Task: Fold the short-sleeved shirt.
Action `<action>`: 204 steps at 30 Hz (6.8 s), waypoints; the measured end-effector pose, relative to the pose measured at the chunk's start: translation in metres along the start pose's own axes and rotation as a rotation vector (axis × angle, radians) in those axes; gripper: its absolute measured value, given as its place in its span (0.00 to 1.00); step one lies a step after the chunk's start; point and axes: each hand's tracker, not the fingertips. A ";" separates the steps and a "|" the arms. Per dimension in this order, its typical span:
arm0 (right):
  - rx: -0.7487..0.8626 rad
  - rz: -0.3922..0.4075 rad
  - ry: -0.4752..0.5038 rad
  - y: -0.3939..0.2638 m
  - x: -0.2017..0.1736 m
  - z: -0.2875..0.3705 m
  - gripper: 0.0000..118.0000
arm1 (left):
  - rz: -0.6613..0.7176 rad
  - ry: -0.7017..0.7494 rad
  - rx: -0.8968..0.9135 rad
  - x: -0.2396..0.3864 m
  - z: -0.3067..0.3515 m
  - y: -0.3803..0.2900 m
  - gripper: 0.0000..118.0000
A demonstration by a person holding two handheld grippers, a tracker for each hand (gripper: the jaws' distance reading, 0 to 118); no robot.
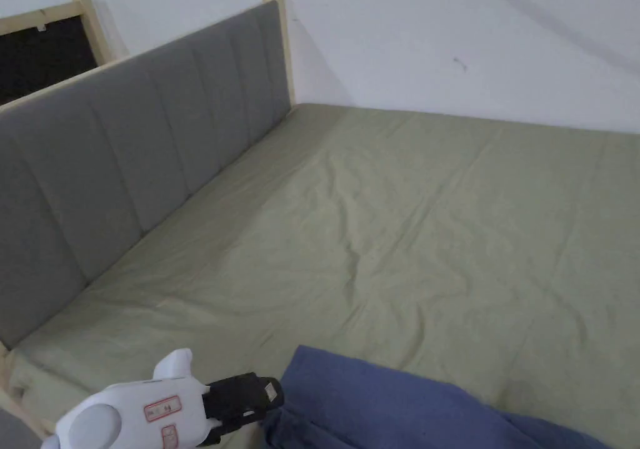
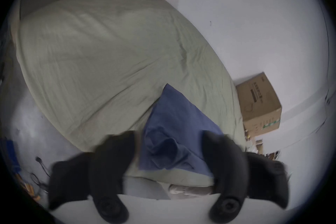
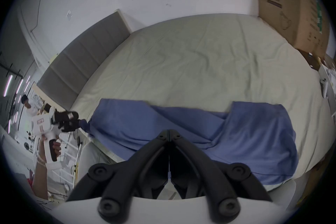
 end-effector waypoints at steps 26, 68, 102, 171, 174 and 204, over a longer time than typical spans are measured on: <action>-0.018 -0.161 -0.025 0.001 0.045 -0.006 0.00 | -0.114 -0.021 -0.096 0.059 -0.055 0.011 0.06; 0.112 -0.470 -0.144 -0.056 0.143 0.082 0.00 | -0.650 -0.152 -0.584 0.262 -0.194 -0.198 0.01; -0.022 -0.306 -0.103 -0.018 0.086 0.040 0.00 | 0.013 -0.347 -0.509 0.098 -0.189 -0.089 0.10; 0.008 -0.313 -0.074 -0.036 0.121 0.041 0.00 | -0.532 -0.222 -0.532 0.255 -0.154 -0.148 0.03; -0.034 -0.174 -0.031 -0.015 0.085 0.011 0.00 | -0.388 -0.282 -0.486 0.218 -0.127 -0.118 0.66; -0.108 -0.119 -0.036 0.025 0.026 -0.063 0.00 | -0.233 -0.258 -0.533 0.114 -0.171 -0.006 0.22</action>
